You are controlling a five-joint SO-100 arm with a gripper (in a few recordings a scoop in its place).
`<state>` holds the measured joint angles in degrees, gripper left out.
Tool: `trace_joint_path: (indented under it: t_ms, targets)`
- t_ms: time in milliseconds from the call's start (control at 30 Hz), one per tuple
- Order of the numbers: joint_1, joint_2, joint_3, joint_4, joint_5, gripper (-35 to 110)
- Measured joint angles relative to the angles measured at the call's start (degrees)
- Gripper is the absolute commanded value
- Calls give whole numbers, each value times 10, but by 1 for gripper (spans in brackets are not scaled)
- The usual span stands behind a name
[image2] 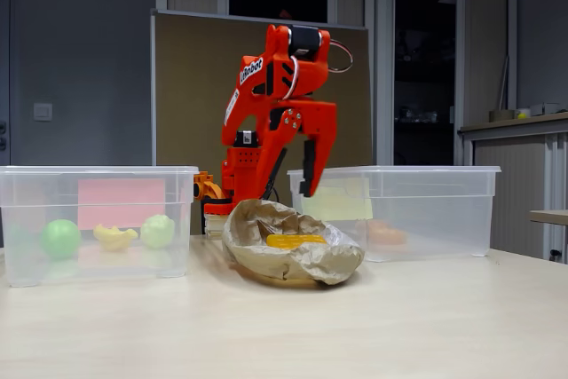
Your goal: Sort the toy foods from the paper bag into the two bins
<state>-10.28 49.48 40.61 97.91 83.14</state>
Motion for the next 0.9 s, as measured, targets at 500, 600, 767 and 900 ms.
trace_joint_path:
  t_ms: [500, 600, 767, 900]
  targets:
    - [-75, -112, 9, -181, 138, 43]
    - [-70, -113, 33, -200, 140, 39]
    - [-69, -106, 68, -208, 140, 39]
    - [-66, -94, 113, -239, 139, 38]
